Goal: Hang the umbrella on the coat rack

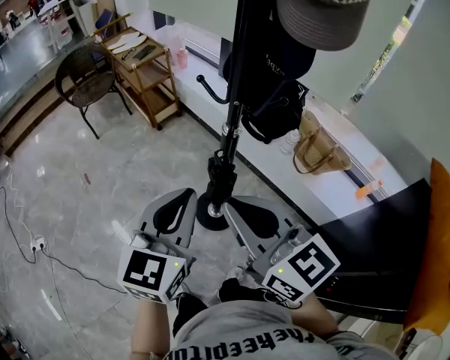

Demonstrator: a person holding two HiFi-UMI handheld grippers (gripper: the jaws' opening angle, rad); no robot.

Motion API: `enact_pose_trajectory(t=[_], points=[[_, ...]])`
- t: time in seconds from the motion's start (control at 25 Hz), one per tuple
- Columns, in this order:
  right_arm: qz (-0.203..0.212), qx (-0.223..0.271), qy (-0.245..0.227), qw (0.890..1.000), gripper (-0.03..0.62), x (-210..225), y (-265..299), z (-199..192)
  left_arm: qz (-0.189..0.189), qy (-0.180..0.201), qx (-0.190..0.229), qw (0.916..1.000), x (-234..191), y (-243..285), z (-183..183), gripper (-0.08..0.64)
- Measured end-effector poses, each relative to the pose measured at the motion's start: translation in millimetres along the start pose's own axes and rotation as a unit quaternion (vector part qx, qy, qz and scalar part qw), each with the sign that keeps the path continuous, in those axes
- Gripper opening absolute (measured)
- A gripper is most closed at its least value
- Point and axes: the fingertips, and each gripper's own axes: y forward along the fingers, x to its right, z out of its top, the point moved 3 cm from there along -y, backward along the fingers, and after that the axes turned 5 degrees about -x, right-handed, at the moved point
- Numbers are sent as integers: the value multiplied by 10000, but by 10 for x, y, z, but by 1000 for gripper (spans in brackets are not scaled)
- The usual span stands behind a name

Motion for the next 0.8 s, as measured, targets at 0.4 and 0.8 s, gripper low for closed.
enact_pose_trajectory(t=[0.4,0.8], points=[[-397,129,-48,9991,12,-239,-1,65,-484,159,100,9987,11,-168,110,15],[-735,192,-98,9971,12,-461,-8,102,-899,261,-62,9956,41,-343,219,15]])
